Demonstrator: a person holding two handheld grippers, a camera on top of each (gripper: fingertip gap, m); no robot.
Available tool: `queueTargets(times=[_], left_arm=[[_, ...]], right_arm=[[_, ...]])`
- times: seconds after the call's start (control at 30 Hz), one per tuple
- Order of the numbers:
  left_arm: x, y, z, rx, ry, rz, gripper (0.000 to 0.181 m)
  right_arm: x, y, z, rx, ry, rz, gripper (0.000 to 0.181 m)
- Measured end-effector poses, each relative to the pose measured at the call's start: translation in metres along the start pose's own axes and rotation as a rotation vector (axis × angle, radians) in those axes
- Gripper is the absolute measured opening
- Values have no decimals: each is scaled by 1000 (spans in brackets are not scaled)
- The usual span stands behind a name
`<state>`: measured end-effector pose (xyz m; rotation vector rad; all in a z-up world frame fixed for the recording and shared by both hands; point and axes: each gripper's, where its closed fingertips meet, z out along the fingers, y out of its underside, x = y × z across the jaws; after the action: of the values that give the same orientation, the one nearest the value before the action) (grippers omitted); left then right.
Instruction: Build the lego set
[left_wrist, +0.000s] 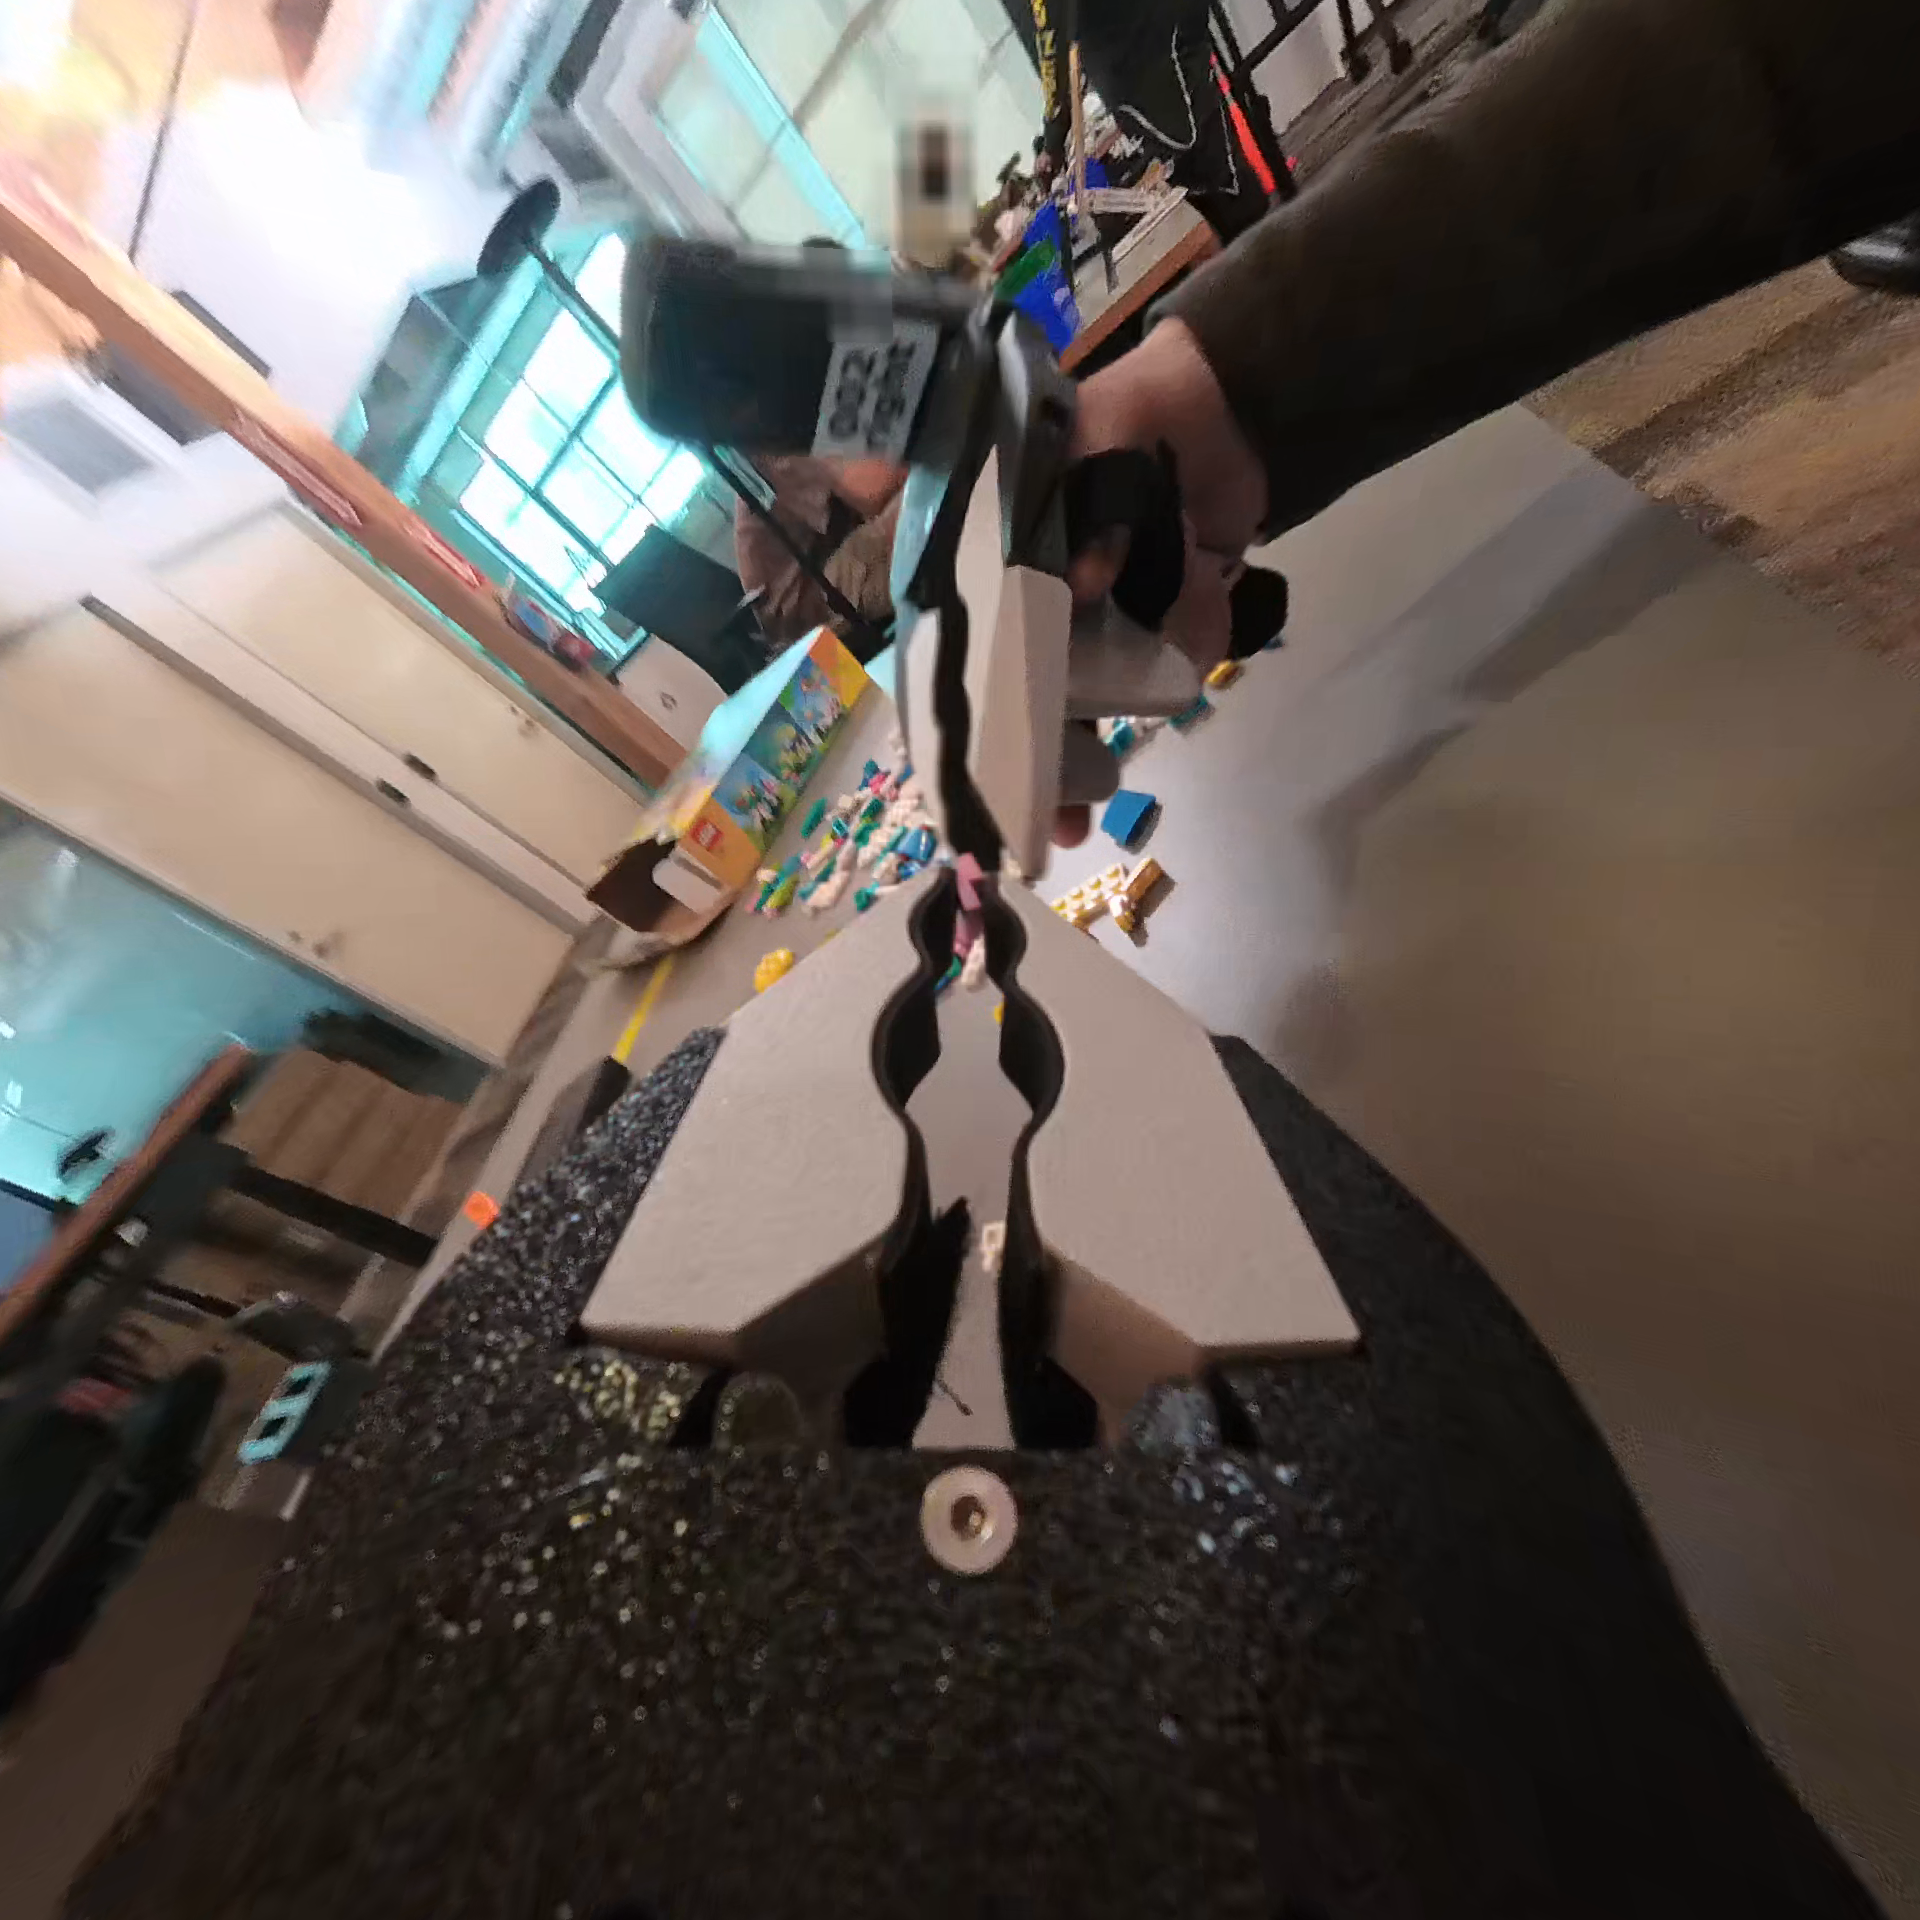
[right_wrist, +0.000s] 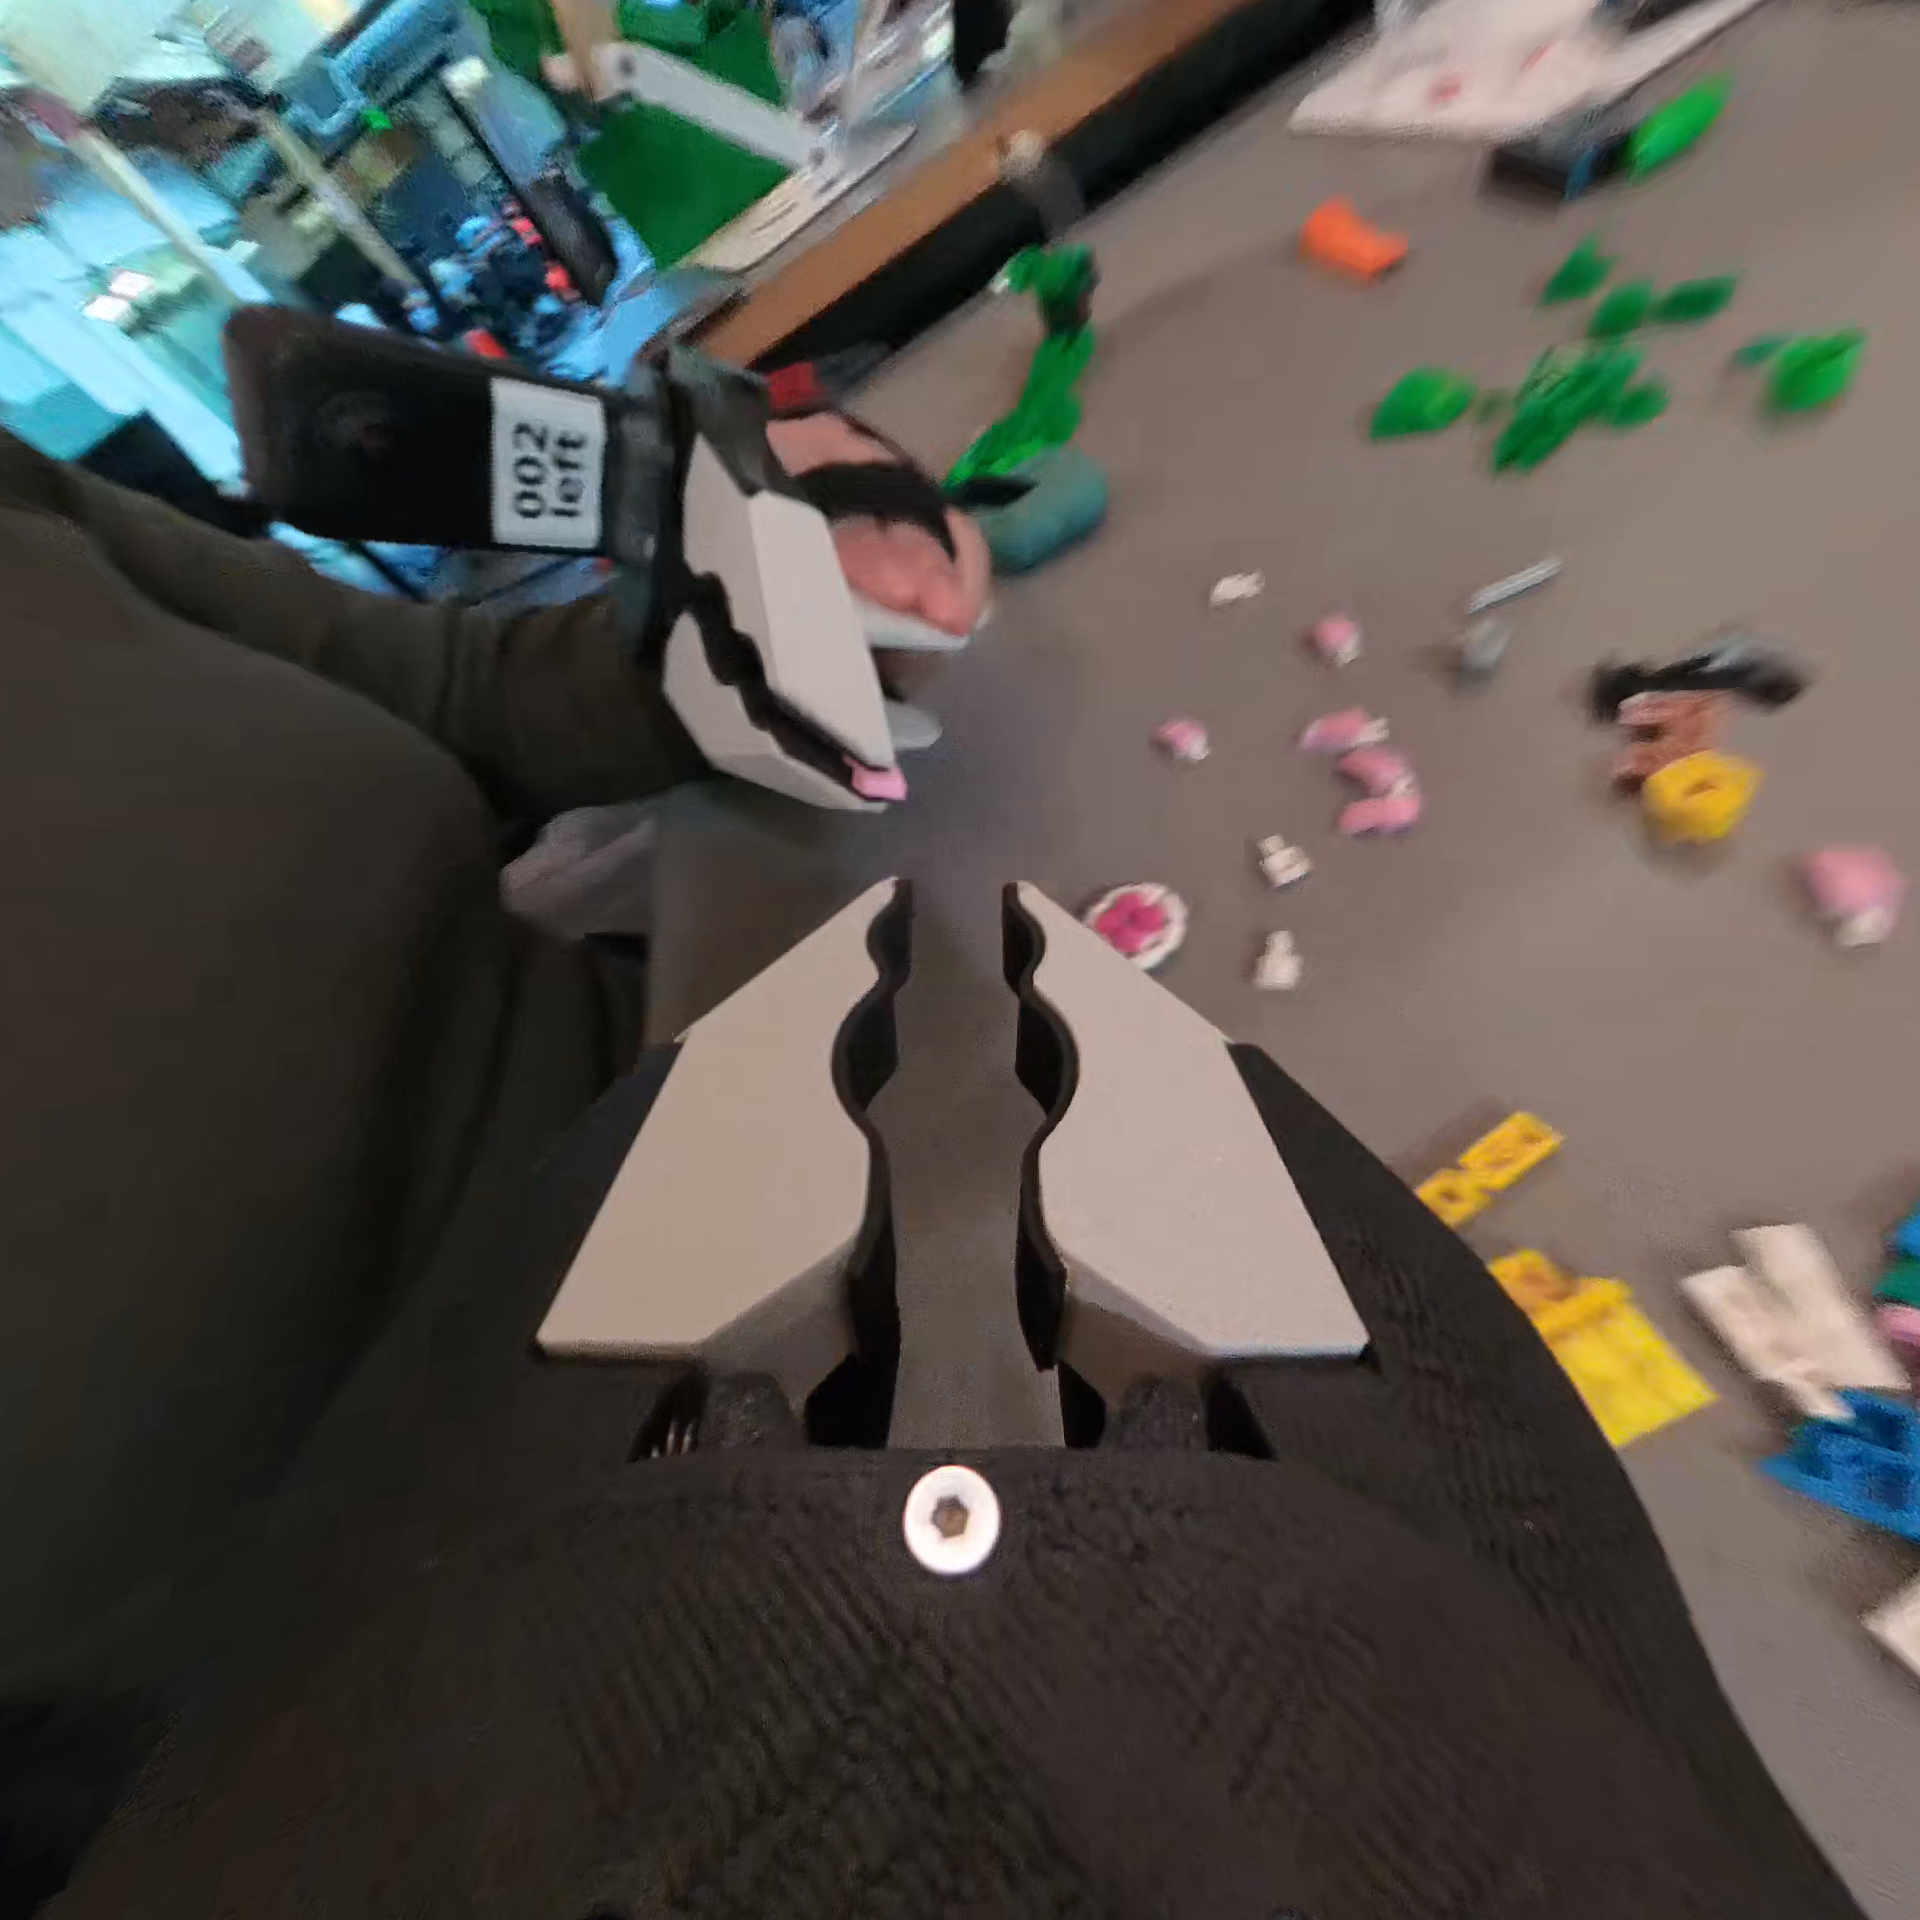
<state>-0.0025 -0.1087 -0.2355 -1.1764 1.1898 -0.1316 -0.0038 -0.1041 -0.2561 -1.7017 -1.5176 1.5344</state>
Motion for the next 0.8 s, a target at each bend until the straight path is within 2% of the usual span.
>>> queueTargets(times=[0.13,0.23,0.43,0.53,0.63,0.7,0.8], left_arm=[[12,-5,0,39,60,96,2],[16,-5,0,50,78,117,2],[19,-2,1,41,99,146,2],[19,-1,1,41,101,136,2],[19,-2,1,46,102,131,2],[19,-1,1,46,101,108,2],[10,8,5,8,72,-89,9]], right_arm=[[-14,-2,5,30,-131,111,15],[-19,-2,4,34,-170,128,13],[-22,-4,4,54,-196,146,16],[-21,0,6,35,-183,132,7],[-21,-1,6,41,-187,128,7],[-20,-1,6,46,-176,107,7],[-4,-2,4,58,-73,55,7]])
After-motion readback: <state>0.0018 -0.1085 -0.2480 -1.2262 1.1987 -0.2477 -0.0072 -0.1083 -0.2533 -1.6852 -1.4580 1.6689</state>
